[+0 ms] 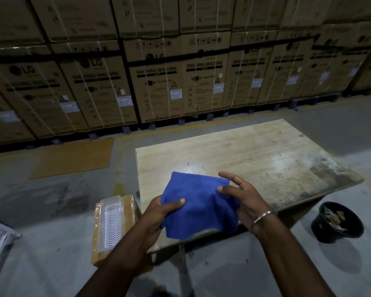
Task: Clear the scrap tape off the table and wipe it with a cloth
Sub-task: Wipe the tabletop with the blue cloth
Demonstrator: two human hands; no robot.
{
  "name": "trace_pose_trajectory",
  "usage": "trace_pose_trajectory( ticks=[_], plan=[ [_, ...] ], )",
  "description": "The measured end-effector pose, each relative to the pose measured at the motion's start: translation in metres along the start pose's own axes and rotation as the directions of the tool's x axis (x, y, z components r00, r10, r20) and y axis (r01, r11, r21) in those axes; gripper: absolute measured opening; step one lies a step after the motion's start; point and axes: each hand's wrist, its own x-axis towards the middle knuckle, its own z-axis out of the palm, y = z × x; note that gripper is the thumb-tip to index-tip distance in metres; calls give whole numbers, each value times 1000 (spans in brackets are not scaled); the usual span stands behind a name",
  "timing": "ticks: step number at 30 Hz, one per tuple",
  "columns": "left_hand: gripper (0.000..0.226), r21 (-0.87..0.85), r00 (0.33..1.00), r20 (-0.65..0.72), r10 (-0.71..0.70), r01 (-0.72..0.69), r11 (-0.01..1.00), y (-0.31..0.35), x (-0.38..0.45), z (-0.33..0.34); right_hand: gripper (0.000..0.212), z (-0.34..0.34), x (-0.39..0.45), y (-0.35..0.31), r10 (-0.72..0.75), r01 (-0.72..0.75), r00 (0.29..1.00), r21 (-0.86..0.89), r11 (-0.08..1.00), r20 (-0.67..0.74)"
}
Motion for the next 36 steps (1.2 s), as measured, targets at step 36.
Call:
trace_pose_trajectory(
  ticks=[36],
  plan=[
    [42, 150, 925, 14, 379, -377, 914, 76, -36, 5, 25, 32, -22, -23, -406, 403, 913, -75, 912, -33]
  ],
)
